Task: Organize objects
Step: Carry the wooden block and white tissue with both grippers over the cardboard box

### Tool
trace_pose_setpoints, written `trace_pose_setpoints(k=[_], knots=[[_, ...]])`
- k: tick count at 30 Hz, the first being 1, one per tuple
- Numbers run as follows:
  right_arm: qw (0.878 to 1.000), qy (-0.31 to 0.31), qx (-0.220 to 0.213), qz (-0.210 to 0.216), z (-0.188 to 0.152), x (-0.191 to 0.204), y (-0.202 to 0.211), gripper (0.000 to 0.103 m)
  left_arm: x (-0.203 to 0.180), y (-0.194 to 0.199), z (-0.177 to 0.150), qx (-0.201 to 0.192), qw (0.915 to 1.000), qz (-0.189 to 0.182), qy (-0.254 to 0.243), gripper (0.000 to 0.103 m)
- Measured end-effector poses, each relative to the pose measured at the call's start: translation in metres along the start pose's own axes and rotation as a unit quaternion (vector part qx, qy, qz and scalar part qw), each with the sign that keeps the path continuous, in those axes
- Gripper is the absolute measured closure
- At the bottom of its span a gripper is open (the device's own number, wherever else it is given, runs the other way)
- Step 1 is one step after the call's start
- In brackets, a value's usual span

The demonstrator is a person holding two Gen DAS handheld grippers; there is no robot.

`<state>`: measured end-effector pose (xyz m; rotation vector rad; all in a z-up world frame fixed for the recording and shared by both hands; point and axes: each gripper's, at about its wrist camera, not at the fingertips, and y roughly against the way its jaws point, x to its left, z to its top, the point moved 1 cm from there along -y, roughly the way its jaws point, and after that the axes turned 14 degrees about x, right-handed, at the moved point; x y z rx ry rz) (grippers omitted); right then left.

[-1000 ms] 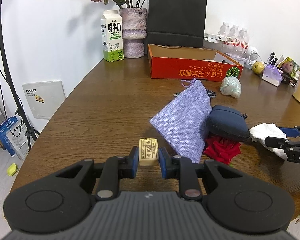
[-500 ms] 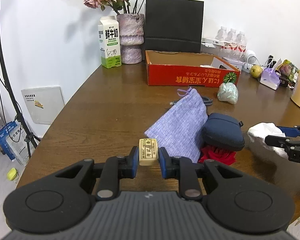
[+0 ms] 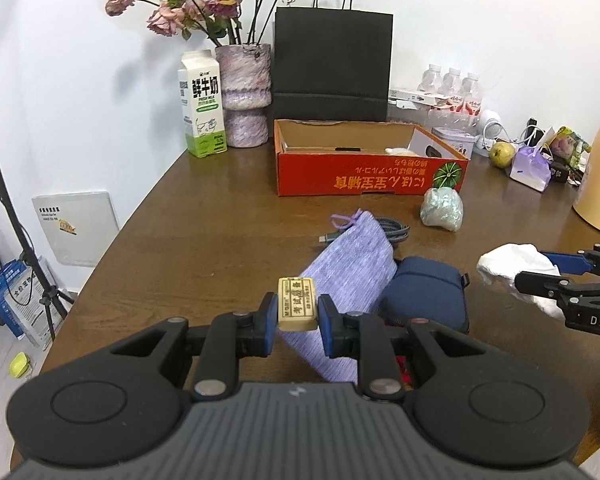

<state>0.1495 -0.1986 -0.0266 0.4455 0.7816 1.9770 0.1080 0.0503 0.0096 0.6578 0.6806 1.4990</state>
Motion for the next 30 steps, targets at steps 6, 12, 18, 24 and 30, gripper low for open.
trace_pose_setpoints(k=[6, 12, 18, 24, 30], knots=[[1.0, 0.003, -0.006, 0.003, 0.015, -0.004, -0.003, 0.059, -0.007, -0.005, 0.017, -0.002, 1.0, -0.004, -0.005, 0.081], [1.0, 0.003, -0.007, 0.008, 0.031, -0.008, -0.011, 0.059, -0.014, -0.013, 0.034, -0.001, 0.9999, -0.008, -0.01, 0.081], [1.0, 0.003, -0.007, 0.011, 0.047, -0.016, -0.021, 0.059, -0.021, -0.025, 0.052, 0.003, 0.9999, -0.011, -0.013, 0.081], [1.0, 0.0, -0.008, 0.016, 0.062, -0.024, -0.032, 0.059, -0.027, -0.037, 0.074, 0.004, 0.9998, -0.014, -0.015, 0.081], [1.0, -0.001, -0.007, 0.018, 0.08, -0.033, -0.044, 0.059, -0.035, -0.049, 0.099, 0.003, 0.9996, -0.018, -0.02, 0.081]])
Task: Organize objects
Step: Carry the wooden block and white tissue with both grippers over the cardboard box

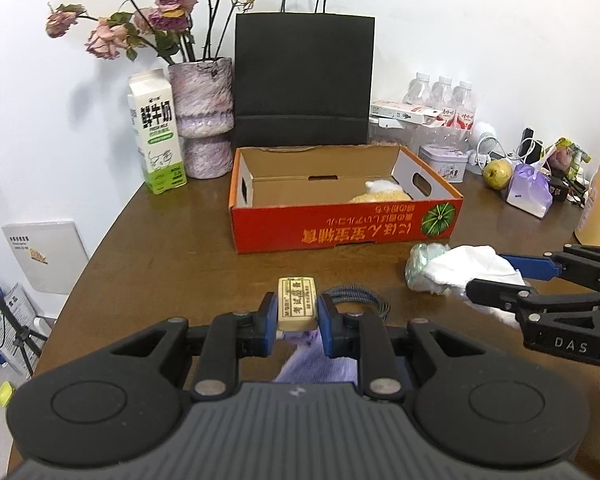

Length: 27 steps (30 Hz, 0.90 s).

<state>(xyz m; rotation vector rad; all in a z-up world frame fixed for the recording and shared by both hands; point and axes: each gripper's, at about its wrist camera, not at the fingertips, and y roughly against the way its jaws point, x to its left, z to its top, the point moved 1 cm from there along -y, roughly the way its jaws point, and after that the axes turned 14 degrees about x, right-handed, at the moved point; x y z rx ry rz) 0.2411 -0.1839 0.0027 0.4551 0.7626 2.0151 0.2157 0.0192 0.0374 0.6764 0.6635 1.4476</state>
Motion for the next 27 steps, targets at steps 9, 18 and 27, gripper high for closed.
trace_pose_setpoints(k=[9, 18, 27], knots=[[1.0, 0.002, 0.0, 0.0, 0.027, -0.014, -0.019, 0.059, -0.006, -0.023, 0.032, 0.006, 1.0, -0.003, -0.004, 0.081], [1.0, 0.0, 0.0, 0.0, 0.052, -0.029, -0.04, 0.059, -0.013, -0.042, 0.063, 0.006, 0.9999, -0.003, -0.014, 0.081], [1.0, 0.006, -0.004, -0.004, 0.077, -0.039, -0.057, 0.059, -0.017, -0.056, 0.096, -0.001, 0.9999, -0.001, -0.015, 0.081]])
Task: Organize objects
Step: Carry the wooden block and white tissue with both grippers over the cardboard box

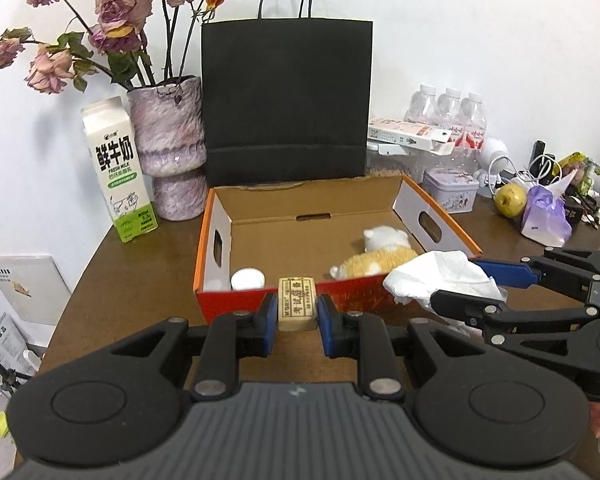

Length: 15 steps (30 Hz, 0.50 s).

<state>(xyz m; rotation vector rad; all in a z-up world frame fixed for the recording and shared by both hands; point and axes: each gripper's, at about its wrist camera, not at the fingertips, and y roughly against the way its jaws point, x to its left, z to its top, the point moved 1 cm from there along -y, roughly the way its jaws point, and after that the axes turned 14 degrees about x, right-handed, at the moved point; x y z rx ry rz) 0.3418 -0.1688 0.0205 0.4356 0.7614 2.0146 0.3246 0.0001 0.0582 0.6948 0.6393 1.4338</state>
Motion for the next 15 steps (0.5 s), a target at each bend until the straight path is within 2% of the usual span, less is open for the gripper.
trace_pose_setpoints(k=[15], knots=[[1.0, 0.012, -0.01, -0.01, 0.044, -0.012, -0.029, 0.059, 0.003, -0.032, 0.057, -0.002, 0.9999, 0.012, 0.011, 0.081]])
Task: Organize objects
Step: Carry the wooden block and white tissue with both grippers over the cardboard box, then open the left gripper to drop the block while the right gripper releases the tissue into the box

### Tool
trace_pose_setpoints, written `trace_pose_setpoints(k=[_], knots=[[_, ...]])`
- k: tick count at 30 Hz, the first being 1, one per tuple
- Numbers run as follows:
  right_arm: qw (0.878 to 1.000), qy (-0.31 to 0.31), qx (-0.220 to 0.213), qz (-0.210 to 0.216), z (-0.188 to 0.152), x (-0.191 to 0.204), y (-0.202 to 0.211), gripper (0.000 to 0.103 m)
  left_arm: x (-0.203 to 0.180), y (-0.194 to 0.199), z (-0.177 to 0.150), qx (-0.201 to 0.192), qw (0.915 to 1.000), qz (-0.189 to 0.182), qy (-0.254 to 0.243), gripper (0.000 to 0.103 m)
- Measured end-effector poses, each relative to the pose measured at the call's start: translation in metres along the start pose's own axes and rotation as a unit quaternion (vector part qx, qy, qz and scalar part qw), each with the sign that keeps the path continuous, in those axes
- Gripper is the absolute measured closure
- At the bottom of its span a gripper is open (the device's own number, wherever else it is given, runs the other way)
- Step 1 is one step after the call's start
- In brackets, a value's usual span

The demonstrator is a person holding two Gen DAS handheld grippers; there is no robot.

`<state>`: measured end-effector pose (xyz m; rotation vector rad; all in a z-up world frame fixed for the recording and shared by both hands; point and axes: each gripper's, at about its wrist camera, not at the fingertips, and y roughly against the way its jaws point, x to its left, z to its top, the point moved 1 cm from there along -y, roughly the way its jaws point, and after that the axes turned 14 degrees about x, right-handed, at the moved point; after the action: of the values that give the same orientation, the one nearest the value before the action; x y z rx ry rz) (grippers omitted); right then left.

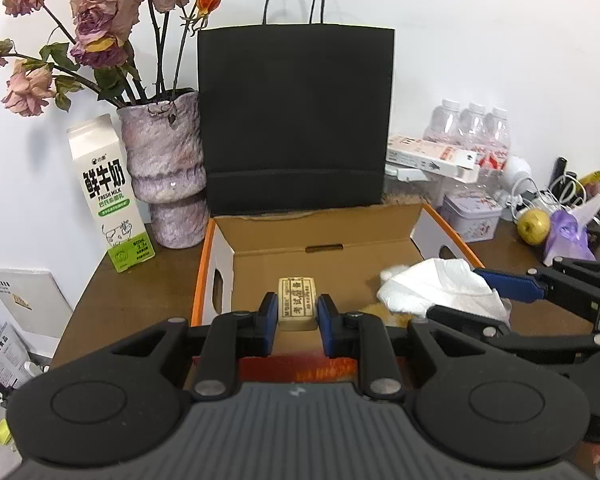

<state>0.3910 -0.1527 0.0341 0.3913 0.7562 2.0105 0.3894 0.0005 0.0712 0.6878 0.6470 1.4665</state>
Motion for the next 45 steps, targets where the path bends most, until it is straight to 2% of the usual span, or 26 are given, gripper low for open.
trace_pose_setpoints(k=[14, 25, 28, 33, 34, 36, 37, 39, 41, 42, 43, 44, 45], knots=[[1.0, -0.007, 0.011, -0.016, 0.03, -0.023, -0.048, 0.059, 0.0, -0.05, 0.046, 0.013, 0.9996, 0.024, 0.001, 0.081], [0.999, -0.022, 0.03, -0.023, 0.035, -0.039, -0.088, 0.058, 0.007, -0.09, 0.061, 0.029, 0.9988, 0.033, 0.019, 0.081], [0.999, -0.027, 0.035, -0.026, 0.034, -0.043, -0.096, 0.056, 0.008, -0.099, 0.061, 0.035, 0.9985, 0.035, 0.023, 0.081], [0.998, -0.028, 0.041, -0.033, 0.031, -0.047, -0.104, 0.047, 0.012, -0.107, 0.06, 0.035, 0.9983, 0.036, 0.031, 0.08], [0.998, -0.028, 0.042, -0.035, 0.03, -0.048, -0.104, 0.041, 0.013, -0.108, 0.06, 0.034, 0.9982, 0.038, 0.031, 0.078], [0.998, -0.028, 0.044, -0.038, 0.028, -0.05, -0.106, 0.034, 0.014, -0.109, 0.06, 0.034, 0.9982, 0.035, 0.033, 0.066], [0.998, -0.029, 0.045, -0.037, 0.027, -0.05, -0.106, 0.029, 0.016, -0.109, 0.059, 0.033, 0.9982, 0.035, 0.036, 0.052], [0.998, -0.031, 0.045, -0.041, 0.025, -0.051, -0.105, 0.019, 0.017, -0.107, 0.059, 0.026, 0.9982, 0.038, 0.039, 0.038], [0.998, -0.033, 0.043, -0.045, 0.023, -0.052, -0.103, 0.011, 0.018, -0.105, 0.059, 0.02, 0.9984, 0.037, 0.038, 0.019], [0.997, -0.035, 0.043, -0.044, 0.023, -0.053, -0.102, 0.01, 0.018, -0.104, 0.059, 0.017, 0.9985, 0.038, 0.037, 0.015], [0.997, -0.036, 0.044, -0.044, 0.023, -0.053, -0.102, 0.008, 0.018, -0.103, 0.058, 0.013, 0.9984, 0.041, 0.036, 0.006], [0.997, -0.039, 0.045, -0.044, 0.023, -0.054, -0.101, 0.0, 0.018, -0.101, 0.058, 0.011, 0.9983, 0.043, 0.037, 0.0], [0.997, -0.04, 0.045, -0.045, 0.023, -0.055, -0.1, 0.0, 0.018, -0.1, 0.058, 0.008, 0.9983, 0.044, 0.038, 0.0]])
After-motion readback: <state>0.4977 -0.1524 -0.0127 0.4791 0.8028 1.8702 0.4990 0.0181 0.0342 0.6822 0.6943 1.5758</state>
